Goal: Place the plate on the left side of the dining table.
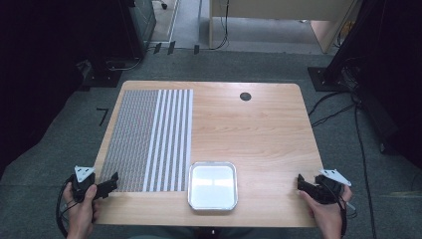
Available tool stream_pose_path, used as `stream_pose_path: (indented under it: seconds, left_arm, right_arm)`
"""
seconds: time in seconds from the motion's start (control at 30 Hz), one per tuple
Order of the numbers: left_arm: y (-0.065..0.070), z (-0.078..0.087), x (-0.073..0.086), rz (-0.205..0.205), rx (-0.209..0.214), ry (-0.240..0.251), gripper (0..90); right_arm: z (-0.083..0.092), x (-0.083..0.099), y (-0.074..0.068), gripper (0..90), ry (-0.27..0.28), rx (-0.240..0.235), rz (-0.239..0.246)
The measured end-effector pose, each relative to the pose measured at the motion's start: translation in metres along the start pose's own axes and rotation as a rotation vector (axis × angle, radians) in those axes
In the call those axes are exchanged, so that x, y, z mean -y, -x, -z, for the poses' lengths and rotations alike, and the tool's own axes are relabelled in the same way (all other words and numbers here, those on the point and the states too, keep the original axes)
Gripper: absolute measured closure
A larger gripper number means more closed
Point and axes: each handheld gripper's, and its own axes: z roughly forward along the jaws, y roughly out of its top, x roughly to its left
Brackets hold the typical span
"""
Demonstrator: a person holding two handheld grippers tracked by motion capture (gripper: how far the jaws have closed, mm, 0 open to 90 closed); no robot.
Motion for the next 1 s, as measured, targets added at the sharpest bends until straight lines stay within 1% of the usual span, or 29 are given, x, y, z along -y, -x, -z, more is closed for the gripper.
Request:
stream_pose_path:
  seconds: [0.07,0.1,0.13,0.17,0.2,0.27,0.3,0.33,0.37,0.4,0.47,0.5,0.53,0.57,0.6,0.63,0.7,0.73,0.8,0.83,0.87,0.9,0.93,0.97,1.0]
  left_arm:
    - [0.0,0.0,0.0,0.003,0.002,0.003,13.5]
    - [0.002,0.0,-0.001,-0.005,0.012,0.005,13.5]
    - [0.002,0.0,-0.001,-0.005,0.012,0.005,13.5]
    - [0.005,0.0,0.001,-0.036,-0.002,0.0,13.4]
    - [0.007,0.0,0.001,-0.049,-0.011,0.0,13.5]
    - [0.008,0.0,0.001,-0.053,-0.01,0.001,13.5]
    - [0.009,0.001,0.001,-0.052,-0.005,0.005,13.5]
    - [0.01,0.002,0.0,-0.055,-0.001,0.009,13.5]
    - [0.012,0.004,-0.001,-0.048,0.02,0.019,13.5]
    - [0.012,0.004,-0.001,-0.048,0.02,0.019,13.5]
    - [0.017,0.009,-0.004,-0.031,0.057,0.03,13.9]
    - [0.019,0.01,-0.005,-0.027,0.069,0.035,13.9]
    - [0.019,0.01,-0.005,-0.027,0.069,0.035,13.9]
    - [0.025,0.014,-0.007,-0.048,0.051,0.047,13.9]
    - [0.025,0.014,-0.007,-0.048,0.051,0.047,13.9]
    - [0.03,0.016,-0.009,-0.053,0.062,0.049,13.9]
    - [0.035,0.017,-0.01,-0.053,0.065,0.051,13.9]
    - [0.035,0.017,-0.01,-0.053,0.065,0.051,13.9]
    - [0.042,0.018,-0.011,-0.058,0.076,0.057,13.9]
    - [0.042,0.018,-0.011,-0.058,0.076,0.057,13.9]
    - [0.047,0.016,-0.013,-0.064,0.085,0.057,14.1]
    - [0.047,0.016,-0.013,-0.064,0.085,0.057,14.1]
    - [0.05,0.015,-0.015,-0.055,0.104,0.052,14.1]
    - [0.055,0.015,-0.019,-0.036,0.131,0.053,14.1]
    - [0.058,0.015,-0.021,-0.032,0.137,0.055,14.1]
  right_arm:
    - [0.0,0.0,0.0,15.1,0.0,0.0,-0.002]
    - [0.0,0.0,0.0,15.1,0.0,0.008,-0.003]
    - [0.0,0.0,0.0,15.1,0.0,0.008,-0.003]
    - [0.0,0.0,0.0,15.2,0.001,0.012,-0.009]
    - [0.001,0.0,0.0,15.4,0.0,0.015,-0.013]
    - [0.001,0.0,0.001,15.5,0.001,0.018,-0.017]
    - [0.002,0.0,0.002,16.4,-0.001,0.024,-0.031]
    - [0.002,0.0,0.002,16.4,-0.001,0.024,-0.031]
    - [0.004,0.001,0.002,16.9,0.0,0.025,-0.047]
    - [0.005,0.0,0.002,17.0,0.003,0.025,-0.051]
    - [0.008,0.0,0.001,17.3,0.01,0.022,-0.063]
    - [0.01,-0.001,0.0,17.8,0.017,0.022,-0.067]
    - [0.01,-0.001,0.0,17.8,0.017,0.022,-0.067]
    - [0.014,-0.002,-0.003,19.1,0.029,0.021,-0.073]
    - [0.015,-0.002,-0.005,21.0,0.037,0.021,-0.074]
    - [0.017,-0.003,-0.007,22.2,0.044,0.023,-0.071]
    - [0.018,-0.003,-0.012,22.2,0.051,0.021,-0.07]
    - [0.019,-0.003,-0.014,22.2,0.053,0.018,-0.069]
    - [0.022,-0.004,-0.018,22.0,0.059,0.006,-0.069]
    - [0.023,-0.005,-0.02,22.0,0.062,0.0,-0.07]
    - [0.024,-0.006,-0.022,22.0,0.064,-0.003,-0.068]
    - [0.024,-0.006,-0.022,22.0,0.064,-0.003,-0.068]
    - [0.024,-0.006,-0.024,22.0,0.067,-0.004,-0.066]
    - [0.026,-0.008,-0.03,22.0,0.067,-0.012,-0.072]
    - [0.026,-0.008,-0.031,22.0,0.066,-0.016,-0.073]
